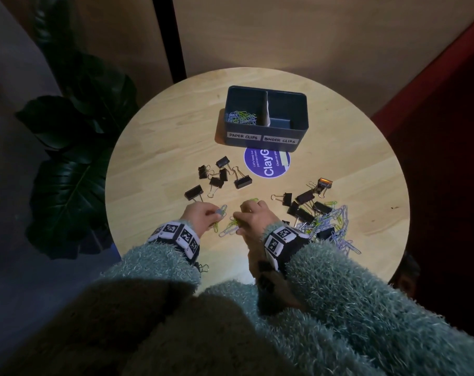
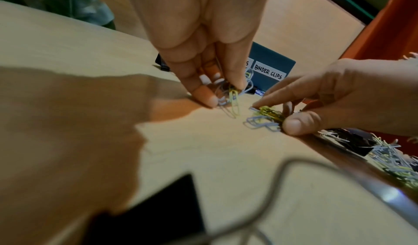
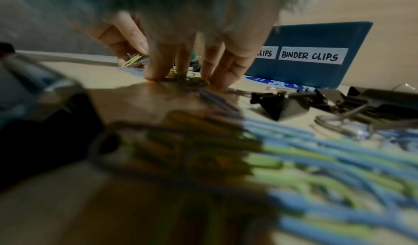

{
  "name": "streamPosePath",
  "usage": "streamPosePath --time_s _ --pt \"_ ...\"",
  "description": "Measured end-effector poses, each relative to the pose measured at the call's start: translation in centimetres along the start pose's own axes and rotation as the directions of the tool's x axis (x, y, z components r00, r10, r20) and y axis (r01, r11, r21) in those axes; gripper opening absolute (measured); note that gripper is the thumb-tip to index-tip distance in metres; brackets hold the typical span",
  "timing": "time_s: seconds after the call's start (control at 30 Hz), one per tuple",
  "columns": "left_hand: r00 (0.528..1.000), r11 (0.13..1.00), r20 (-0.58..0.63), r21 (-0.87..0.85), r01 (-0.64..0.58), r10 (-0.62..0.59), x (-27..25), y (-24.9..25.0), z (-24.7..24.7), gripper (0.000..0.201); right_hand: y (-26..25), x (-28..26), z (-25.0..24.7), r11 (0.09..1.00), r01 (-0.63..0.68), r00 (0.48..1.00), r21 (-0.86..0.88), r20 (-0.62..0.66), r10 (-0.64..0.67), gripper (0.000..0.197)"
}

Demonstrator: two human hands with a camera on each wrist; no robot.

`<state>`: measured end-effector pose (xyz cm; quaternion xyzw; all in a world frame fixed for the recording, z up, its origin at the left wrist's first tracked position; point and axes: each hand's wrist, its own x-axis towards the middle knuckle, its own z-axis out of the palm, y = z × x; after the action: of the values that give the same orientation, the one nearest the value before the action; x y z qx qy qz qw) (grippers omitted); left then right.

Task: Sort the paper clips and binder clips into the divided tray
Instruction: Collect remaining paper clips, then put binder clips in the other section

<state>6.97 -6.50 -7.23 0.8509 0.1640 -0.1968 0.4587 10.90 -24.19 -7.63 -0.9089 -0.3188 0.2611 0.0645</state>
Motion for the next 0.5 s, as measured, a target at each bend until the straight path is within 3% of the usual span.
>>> streamPosePath --time_s 0.13,0.2,0.5 --pt "1.000 0.999 -0.016 -0.036 0.016 -0.016 0.1 -0.2 0.3 0.016 -0.1 0.6 0.4 0.998 0.039 0.997 0.054 -0.065 -0.036 0.035" --pt "1.000 0.999 -0.014 -0.028 0.018 -0.019 0.3 -0.1 0.3 0.016 -0.4 1.0 0.1 0.998 0.048 0.998 0.045 -0.034 -0.046 0.031" --pt "0.999 0.999 -0.023 -0.004 -0.041 0.041 1.6 1.5 -0.1 0.017 -1.4 1.7 0.0 0.985 0.067 0.996 -0.160 0.072 -0.056 0.038"
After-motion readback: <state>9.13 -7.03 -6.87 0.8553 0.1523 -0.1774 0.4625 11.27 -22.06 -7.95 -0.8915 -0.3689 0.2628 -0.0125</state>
